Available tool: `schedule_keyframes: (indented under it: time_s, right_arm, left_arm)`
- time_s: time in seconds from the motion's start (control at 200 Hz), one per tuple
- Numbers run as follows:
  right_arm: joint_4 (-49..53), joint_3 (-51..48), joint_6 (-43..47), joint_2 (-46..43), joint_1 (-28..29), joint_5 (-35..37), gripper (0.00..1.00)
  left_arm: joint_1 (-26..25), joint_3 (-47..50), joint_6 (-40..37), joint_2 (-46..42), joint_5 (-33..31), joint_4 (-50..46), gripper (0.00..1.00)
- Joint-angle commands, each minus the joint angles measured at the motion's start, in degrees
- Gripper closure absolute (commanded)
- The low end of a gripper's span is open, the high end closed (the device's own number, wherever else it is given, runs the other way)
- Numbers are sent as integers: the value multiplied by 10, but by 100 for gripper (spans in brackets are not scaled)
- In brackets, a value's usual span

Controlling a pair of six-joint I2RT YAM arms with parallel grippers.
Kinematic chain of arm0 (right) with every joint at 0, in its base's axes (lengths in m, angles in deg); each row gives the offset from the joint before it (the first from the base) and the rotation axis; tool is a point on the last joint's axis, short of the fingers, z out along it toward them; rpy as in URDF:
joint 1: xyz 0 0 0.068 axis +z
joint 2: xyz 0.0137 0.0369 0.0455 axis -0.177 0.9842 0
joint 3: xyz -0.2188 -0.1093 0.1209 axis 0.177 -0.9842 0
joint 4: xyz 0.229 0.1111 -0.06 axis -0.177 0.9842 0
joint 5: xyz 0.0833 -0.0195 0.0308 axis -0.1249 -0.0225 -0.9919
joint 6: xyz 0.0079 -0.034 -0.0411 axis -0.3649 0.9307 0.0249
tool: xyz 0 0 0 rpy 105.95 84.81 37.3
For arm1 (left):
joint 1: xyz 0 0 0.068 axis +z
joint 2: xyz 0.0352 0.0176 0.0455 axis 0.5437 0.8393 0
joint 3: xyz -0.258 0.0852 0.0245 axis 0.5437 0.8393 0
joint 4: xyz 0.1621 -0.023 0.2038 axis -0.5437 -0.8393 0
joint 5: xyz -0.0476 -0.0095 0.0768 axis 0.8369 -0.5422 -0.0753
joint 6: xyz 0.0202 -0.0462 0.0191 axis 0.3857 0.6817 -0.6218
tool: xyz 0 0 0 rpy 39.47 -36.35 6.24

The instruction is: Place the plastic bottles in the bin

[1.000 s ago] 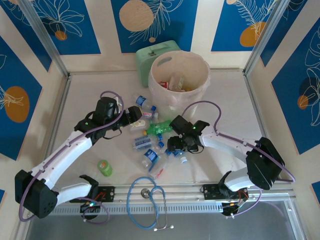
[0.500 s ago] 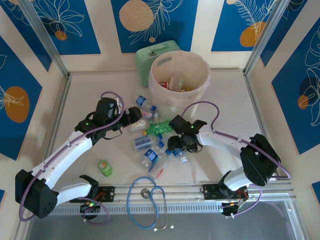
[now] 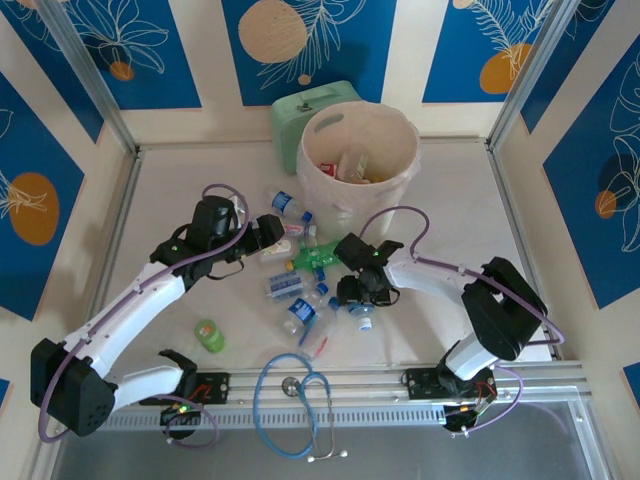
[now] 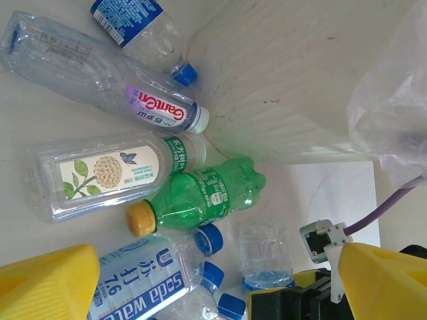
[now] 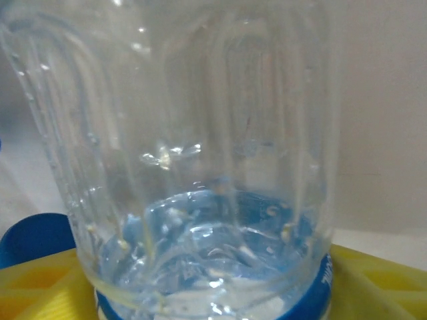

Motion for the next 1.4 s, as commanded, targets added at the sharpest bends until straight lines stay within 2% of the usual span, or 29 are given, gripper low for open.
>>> schedule_keyframes:
  time_s: [0.0, 0.195, 0.47, 0.65, 0.855, 1.075, 1.236, 1.391]
  right_arm:
    - [7, 9, -5, 1, 0, -6, 33]
    - [31, 9, -13, -31, 16, 15, 40]
    - [129, 46, -33, -121, 77, 53, 42]
    - [181, 122, -13, -195, 116, 68, 43]
    - [203, 236, 21, -225, 118, 88, 43]
    - [169, 351, 77, -212, 83, 91, 44]
    - [118, 406, 106, -204, 29, 63, 44]
    - [110, 480, 121, -170, -40, 43, 44]
  left_arm:
    - [5, 4, 2, 2, 8, 12, 8]
    - [5, 4, 0, 2, 8, 10, 8]
    - [5, 3, 0, 3, 7, 11, 7]
    - [5, 0, 0, 5, 7, 11, 8]
    - [5, -5, 2, 11, 10, 13, 8]
    - [5, -9, -1, 14, 7, 9, 8]
    - [5, -11, -2, 14, 7, 9, 8]
    - [6, -11, -3, 14, 4, 5, 8]
